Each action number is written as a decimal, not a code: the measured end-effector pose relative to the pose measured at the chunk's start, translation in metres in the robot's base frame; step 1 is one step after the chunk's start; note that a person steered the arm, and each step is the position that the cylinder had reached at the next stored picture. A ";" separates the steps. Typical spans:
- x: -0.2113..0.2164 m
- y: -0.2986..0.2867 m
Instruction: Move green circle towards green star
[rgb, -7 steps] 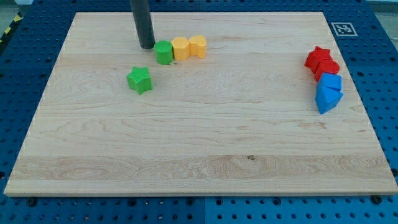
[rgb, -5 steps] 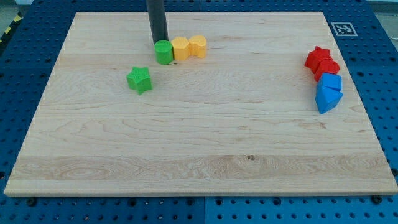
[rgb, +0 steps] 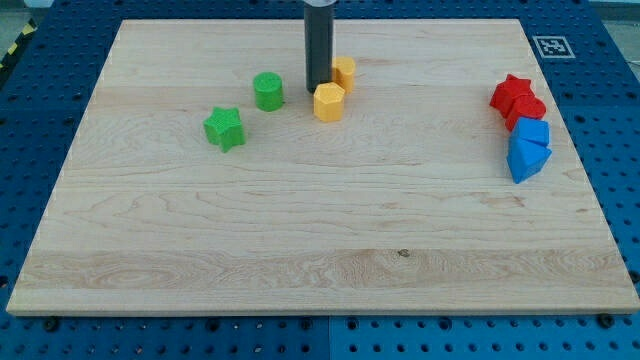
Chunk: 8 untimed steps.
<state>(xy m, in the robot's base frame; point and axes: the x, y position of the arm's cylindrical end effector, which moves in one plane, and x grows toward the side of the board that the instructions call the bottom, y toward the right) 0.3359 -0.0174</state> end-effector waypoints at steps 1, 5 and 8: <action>0.000 -0.021; 0.009 -0.071; 0.004 -0.091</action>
<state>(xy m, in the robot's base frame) 0.3394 -0.1079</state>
